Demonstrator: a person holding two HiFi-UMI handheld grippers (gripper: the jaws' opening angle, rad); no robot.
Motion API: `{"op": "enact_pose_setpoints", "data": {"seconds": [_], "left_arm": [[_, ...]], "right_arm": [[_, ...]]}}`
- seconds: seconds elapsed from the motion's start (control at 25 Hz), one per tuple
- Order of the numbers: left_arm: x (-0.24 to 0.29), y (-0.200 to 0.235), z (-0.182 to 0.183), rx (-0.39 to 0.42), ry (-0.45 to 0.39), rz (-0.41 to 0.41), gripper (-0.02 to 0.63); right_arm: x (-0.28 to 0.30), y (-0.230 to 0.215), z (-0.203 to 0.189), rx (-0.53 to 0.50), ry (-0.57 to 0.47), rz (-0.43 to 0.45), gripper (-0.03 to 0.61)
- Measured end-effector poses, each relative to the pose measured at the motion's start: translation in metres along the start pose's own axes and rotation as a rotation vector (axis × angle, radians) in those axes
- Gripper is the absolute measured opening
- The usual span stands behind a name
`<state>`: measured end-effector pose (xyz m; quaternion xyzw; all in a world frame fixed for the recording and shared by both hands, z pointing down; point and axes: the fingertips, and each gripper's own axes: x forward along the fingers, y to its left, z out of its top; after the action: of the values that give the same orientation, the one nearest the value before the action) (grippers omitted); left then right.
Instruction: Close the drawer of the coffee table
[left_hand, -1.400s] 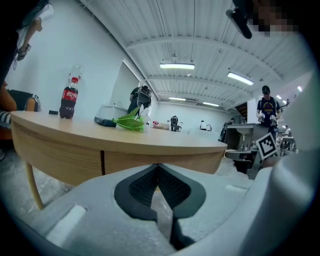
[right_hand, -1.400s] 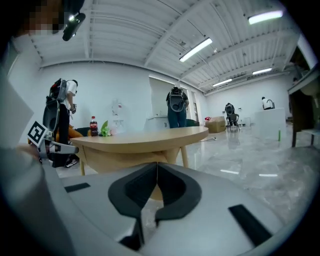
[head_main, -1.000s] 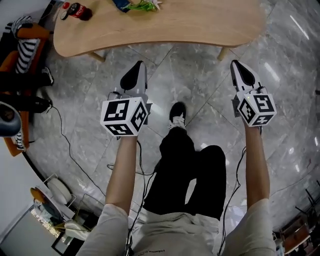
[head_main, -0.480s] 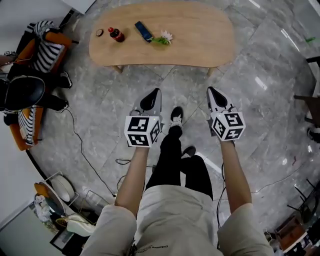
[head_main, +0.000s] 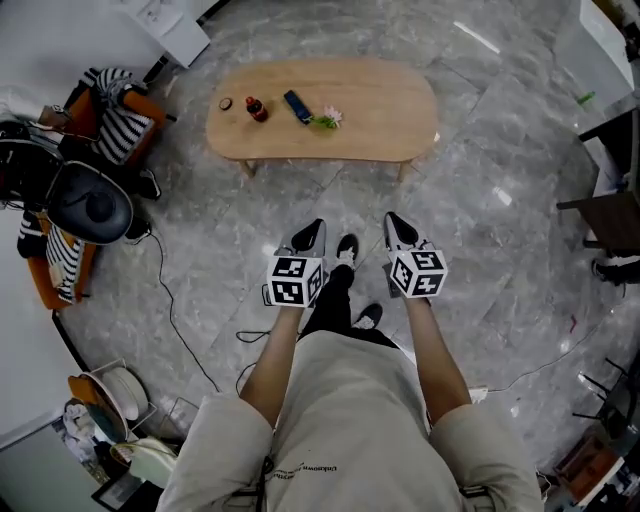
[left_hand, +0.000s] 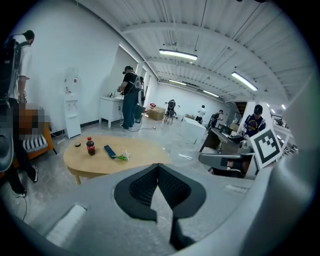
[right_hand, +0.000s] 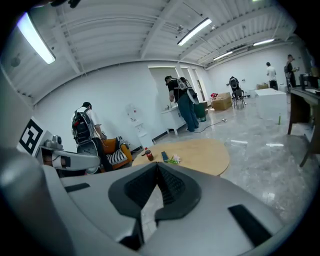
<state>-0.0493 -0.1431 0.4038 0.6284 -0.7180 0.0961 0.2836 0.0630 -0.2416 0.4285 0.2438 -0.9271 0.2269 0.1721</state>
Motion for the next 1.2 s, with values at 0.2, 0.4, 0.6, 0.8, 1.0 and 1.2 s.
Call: {"op": "enact_pose_setpoints", "data": {"seconds": [0.2, 0.4, 0.6, 0.8, 1.0, 1.2], "left_arm": [[-0.030, -0.013, -0.005, -0.041, -0.031, 0.001, 0.009], [-0.050, -0.040, -0.013, -0.031, -0.057, 0.004, 0.009], [-0.077, -0.065, -0.025, 0.063, -0.073, -0.015, 0.009], [-0.092, -0.083, -0.029, 0.052, -0.093, -0.025, 0.009], [-0.095, -0.096, -0.035, 0.072, -0.081, -0.031, 0.009], [-0.092, -0.100, -0.039, 0.078, -0.068, -0.041, 0.009]], "right_arm": [[-0.030, 0.031, 0.000, 0.009, -0.027, 0.013, 0.015], [-0.070, 0.041, -0.013, 0.016, -0.041, -0.001, 0.015], [-0.106, 0.055, -0.031, 0.025, -0.052, 0.013, 0.015], [-0.122, 0.071, -0.032, -0.040, -0.058, 0.038, 0.015], [-0.135, 0.070, -0.030, -0.074, -0.068, 0.034, 0.015], [-0.139, 0.063, -0.035, -0.059, -0.058, 0.024, 0.015]]}}
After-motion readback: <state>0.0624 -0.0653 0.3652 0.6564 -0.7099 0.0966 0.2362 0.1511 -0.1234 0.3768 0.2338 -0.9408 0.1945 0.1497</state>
